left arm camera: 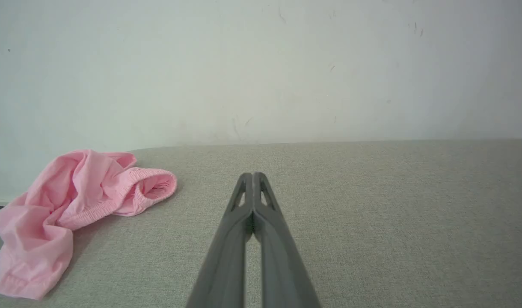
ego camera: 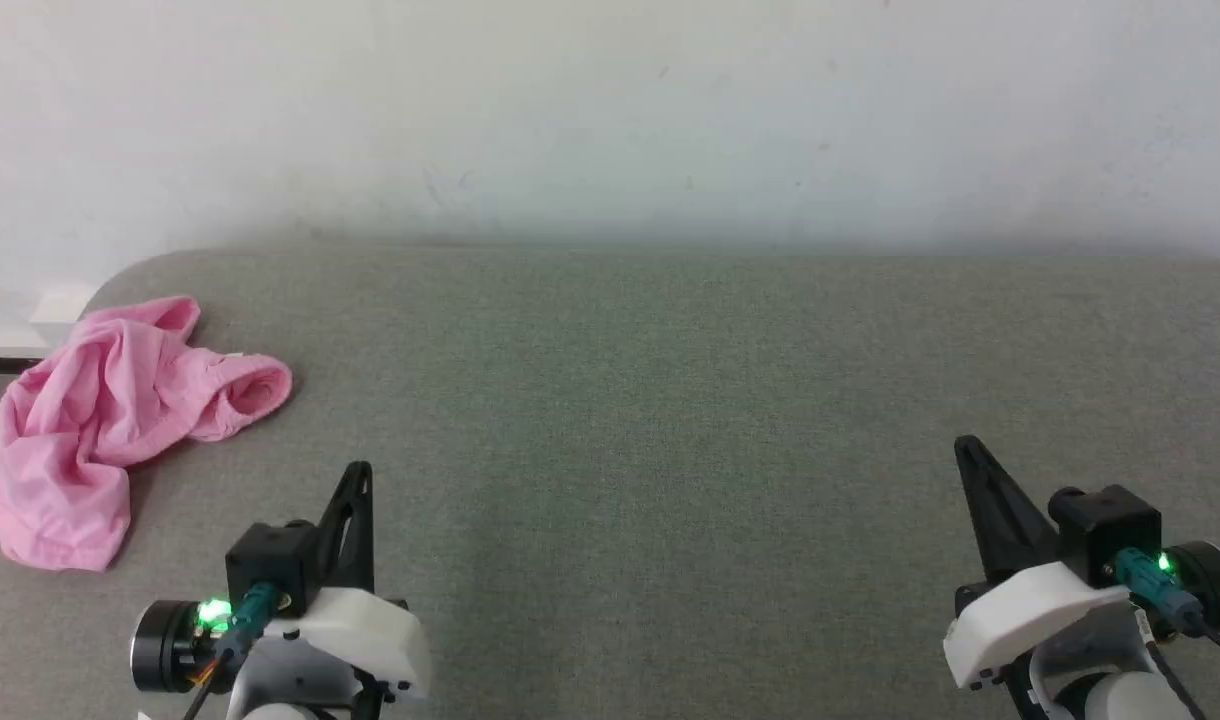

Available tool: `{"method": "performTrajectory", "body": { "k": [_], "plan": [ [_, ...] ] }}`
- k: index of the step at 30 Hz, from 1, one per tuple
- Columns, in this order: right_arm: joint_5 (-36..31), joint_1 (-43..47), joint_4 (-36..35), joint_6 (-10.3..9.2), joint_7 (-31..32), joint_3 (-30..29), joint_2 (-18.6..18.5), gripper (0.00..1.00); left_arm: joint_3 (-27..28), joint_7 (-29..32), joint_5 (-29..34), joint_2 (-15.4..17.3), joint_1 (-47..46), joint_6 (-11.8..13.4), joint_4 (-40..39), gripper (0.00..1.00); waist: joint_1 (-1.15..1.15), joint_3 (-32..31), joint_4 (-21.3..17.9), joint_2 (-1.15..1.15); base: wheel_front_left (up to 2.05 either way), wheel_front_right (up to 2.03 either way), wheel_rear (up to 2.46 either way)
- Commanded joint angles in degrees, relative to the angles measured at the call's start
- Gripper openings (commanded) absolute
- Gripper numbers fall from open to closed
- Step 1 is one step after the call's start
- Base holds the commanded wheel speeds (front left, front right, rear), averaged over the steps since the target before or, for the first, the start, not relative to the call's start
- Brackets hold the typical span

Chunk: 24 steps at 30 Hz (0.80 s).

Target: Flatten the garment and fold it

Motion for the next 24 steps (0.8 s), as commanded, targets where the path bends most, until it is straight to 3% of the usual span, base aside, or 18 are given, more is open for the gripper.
{"method": "performTrajectory", "body": {
  "k": [1, 24],
  "plan": [
    [-0.44, -0.39, -0.36, -0.12, 0.03, -0.02, 0.23, 0.0, 0.24, 0.02, 0.38, -0.28, -0.71, -0.1, 0.14, 0.0, 0.0, 0.0, 0.0, 0.0, 0.0, 0.0, 0.0],
    [-0.44, -0.39, -0.36, -0.12, 0.03, -0.02, 0.23, 0.0, 0.24, 0.02, 0.38, -0.28, -0.71, -0.1, 0.14, 0.0, 0.0, 0.0, 0.0, 0.0, 0.0, 0.0, 0.0]
  ]
}}
